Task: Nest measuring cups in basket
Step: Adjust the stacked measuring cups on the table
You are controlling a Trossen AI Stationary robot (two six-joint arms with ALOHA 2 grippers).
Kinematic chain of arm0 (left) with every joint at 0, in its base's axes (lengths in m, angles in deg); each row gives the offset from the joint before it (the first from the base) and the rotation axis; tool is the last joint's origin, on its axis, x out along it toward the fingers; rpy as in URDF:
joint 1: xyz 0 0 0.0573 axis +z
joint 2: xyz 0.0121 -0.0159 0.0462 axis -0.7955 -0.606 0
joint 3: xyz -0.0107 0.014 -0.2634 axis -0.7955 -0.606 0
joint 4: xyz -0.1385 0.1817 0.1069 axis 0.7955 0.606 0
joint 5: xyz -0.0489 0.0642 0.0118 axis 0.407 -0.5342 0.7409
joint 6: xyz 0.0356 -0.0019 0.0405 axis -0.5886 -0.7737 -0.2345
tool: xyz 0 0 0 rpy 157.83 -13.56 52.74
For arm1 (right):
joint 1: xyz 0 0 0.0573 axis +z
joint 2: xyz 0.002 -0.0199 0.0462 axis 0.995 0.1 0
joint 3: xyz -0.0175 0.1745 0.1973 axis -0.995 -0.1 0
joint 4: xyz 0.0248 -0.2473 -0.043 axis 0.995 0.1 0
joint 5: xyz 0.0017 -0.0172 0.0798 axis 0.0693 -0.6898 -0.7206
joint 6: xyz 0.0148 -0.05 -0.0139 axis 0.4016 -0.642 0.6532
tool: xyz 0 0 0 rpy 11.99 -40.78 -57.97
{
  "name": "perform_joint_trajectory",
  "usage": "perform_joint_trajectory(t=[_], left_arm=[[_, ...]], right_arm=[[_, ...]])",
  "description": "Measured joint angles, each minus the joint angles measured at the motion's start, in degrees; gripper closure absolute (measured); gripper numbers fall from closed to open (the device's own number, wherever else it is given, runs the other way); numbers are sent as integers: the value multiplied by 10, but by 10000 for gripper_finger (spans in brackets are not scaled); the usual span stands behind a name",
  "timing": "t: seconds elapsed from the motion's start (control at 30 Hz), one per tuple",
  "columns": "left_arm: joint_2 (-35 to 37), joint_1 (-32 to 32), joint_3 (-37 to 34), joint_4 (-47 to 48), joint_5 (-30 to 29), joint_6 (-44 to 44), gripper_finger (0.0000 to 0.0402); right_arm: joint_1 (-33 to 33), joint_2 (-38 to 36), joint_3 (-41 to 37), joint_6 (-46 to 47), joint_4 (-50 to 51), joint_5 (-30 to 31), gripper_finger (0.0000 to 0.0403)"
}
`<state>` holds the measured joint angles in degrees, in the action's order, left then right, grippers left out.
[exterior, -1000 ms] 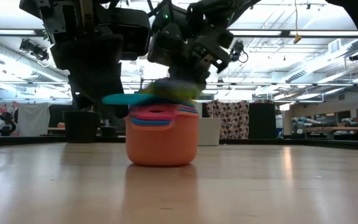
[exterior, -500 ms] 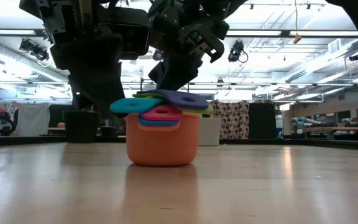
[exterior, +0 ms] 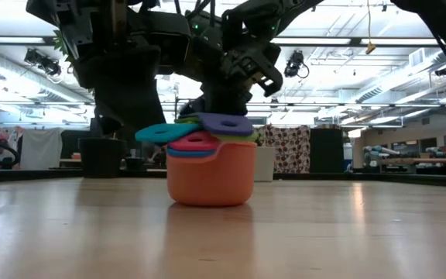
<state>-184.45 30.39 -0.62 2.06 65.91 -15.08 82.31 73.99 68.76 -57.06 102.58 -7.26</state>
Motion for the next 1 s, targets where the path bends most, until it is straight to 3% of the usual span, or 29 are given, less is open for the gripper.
perform_joint_trajectory(t=[0.43,1.0], left_arm=[[0,4,0,-11,-17,0,402],[-1,4,0,6,6,0,402]], right_arm=[[4,0,11,51,95,17,402],[14,-1,13,114,223,17,401]])
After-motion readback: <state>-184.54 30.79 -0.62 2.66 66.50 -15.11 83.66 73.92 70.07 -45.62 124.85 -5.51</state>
